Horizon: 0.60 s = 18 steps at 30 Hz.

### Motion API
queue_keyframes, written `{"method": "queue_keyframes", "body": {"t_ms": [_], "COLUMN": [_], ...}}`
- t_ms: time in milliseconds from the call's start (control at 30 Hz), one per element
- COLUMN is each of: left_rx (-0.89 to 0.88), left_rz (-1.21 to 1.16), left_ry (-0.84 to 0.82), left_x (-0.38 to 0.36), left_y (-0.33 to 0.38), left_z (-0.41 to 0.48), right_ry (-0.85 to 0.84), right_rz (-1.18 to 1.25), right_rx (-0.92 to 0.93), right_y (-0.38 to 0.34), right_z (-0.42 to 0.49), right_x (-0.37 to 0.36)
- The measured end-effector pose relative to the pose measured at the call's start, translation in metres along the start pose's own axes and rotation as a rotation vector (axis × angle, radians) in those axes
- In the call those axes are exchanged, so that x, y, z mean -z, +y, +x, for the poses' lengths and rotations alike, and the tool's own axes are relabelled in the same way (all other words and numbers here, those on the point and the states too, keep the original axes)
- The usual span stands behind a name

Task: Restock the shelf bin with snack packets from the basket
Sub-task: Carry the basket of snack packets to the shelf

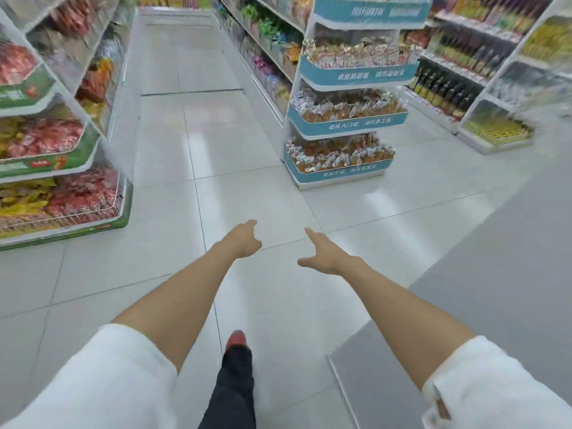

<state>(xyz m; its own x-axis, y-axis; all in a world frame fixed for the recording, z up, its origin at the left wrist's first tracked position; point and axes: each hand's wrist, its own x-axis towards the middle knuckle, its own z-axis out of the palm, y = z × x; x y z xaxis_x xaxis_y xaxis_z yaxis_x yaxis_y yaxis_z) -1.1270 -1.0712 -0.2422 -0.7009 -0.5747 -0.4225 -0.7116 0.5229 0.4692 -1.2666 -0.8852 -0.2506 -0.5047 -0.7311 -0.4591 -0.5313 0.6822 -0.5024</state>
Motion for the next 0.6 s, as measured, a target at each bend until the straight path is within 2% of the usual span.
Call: {"method": "queue_keyframes", "body": {"t_ms": [133, 300, 500, 600], "left_rx": [-0.09, -0.199, -0.282, -0.327], "left_rz": [0.046, 0.116, 0.001, 0.023], "left_ry": [-0.02, -0.076, -0.214, -0.239], "left_x": [0.051, 0.087, 0.071, 0.064], "left_y": [0.052, 0.152, 0.308, 0.398], "left_z": [0.131, 0.29, 0.486, 0.567], "right_ry": [0.086, 0.189, 0.351, 0.389], "right_rz": [0.078, 0.189, 0.393, 0.481], "right_rx": [-0.1, -0.174, -0.268, -0.322], "right_y": [0.009, 0.043, 0.146, 0.208], "right_z": [0.103, 0.207, 0.326, 0.373], "right_x": [0.07, 0.159, 0.294, 0.377]}}
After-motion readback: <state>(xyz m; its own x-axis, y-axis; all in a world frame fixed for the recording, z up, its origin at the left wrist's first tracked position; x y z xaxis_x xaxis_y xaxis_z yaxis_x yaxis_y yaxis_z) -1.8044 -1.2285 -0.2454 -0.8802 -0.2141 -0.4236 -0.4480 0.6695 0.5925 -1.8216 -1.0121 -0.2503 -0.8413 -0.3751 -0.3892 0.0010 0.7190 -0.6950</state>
